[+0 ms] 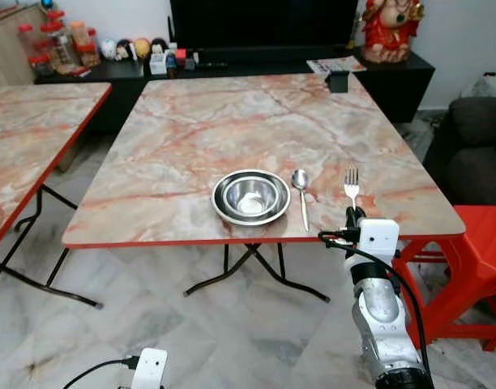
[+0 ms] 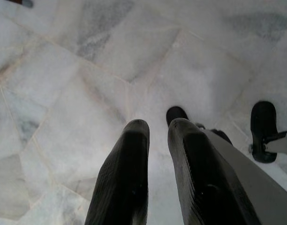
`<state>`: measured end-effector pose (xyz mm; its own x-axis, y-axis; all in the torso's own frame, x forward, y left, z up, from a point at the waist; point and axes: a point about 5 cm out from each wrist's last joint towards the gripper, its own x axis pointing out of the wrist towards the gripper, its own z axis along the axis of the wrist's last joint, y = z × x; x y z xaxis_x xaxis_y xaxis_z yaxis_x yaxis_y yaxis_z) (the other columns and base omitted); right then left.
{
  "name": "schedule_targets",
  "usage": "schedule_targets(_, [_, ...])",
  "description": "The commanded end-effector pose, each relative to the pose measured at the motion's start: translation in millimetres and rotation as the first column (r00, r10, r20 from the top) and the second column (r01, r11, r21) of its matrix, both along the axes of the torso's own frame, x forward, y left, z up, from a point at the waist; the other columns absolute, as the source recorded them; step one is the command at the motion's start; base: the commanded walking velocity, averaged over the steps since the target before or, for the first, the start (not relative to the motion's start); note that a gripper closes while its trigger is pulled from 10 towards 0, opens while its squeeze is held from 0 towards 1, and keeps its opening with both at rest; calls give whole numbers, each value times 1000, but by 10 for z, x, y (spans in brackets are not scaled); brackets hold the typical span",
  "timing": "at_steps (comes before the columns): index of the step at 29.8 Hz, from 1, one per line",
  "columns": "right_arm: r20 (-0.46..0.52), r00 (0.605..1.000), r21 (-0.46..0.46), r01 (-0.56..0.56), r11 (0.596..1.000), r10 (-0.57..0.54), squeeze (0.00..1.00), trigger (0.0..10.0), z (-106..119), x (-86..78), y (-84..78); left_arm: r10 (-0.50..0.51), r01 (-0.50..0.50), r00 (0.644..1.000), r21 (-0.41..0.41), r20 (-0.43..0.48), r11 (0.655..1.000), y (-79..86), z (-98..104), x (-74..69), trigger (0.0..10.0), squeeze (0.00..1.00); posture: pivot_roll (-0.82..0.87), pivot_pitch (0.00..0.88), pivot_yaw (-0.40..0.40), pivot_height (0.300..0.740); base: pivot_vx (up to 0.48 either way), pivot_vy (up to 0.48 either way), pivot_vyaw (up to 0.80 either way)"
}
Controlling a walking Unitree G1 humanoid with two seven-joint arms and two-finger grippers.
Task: Setting the table
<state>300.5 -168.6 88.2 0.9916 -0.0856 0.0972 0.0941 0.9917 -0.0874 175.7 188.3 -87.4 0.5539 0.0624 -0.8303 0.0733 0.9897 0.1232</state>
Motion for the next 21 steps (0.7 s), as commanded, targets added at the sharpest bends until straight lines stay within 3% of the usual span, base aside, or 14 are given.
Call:
schedule_targets(1, [15,1000,8,-11,1000,11,0,10000,50,45,38,-1,1,1000,15,-8,1000,28,-4,-13,10000,0,-112,0,15,740,304,0,0])
schedule_targets(14, [6,1000,30,-10,999,10,0,10000,49,71,41,14,-14,1000,13,-7,1000,41,-4,-17,10000,0,-99,0,11,740,313,0,0])
schedule_targets(17, [12,1000,35,-16,999,16,0,10000,59,76,45,17,-17,1000,14,-8,1000,47,-5,-21,10000,0,-98,0,12,740,317,0,-758])
schedule_targets(21, [26,1000,22,-15,1000,15,0,10000,74,78,43,20,-20,1000,14,-9,1000,53,-6,-24,10000,0,-97,0,13,740,322,0,0])
